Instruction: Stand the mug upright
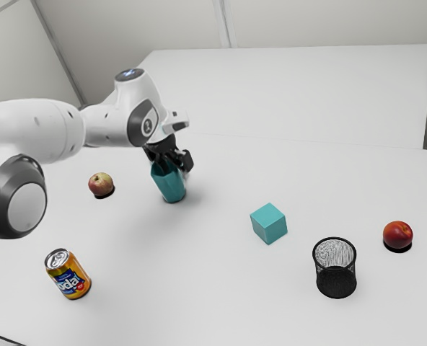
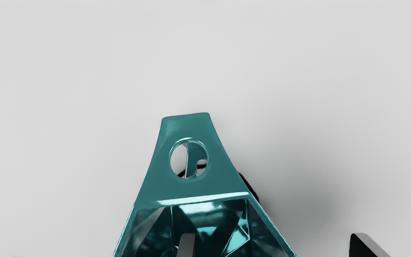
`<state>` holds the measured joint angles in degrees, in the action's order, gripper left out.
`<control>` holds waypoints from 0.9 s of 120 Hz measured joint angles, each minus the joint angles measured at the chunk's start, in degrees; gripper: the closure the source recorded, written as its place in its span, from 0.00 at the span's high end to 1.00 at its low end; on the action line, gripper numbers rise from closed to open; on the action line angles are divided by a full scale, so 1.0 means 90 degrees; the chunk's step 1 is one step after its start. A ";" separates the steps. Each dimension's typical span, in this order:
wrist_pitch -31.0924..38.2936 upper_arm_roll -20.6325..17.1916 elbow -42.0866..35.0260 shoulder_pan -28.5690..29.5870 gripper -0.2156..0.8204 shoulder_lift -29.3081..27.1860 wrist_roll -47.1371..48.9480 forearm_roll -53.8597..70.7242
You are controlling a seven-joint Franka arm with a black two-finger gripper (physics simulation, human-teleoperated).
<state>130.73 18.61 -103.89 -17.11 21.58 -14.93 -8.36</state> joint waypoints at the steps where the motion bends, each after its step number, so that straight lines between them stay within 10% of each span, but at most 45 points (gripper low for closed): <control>1: -0.0006 0.0002 0.0001 -0.0004 0.64 -0.0026 0.0007 0.0003; 26: -0.0335 0.0051 0.0138 -0.0009 0.73 -0.0858 0.0167 0.0152; 57: -0.2288 0.0063 0.2508 -0.0017 0.76 -0.1190 0.0414 0.0635; 108: -0.3640 0.0061 0.2673 0.0013 0.78 -0.1400 0.0557 0.0712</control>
<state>97.97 19.16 -79.83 -17.00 8.97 -9.92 -1.96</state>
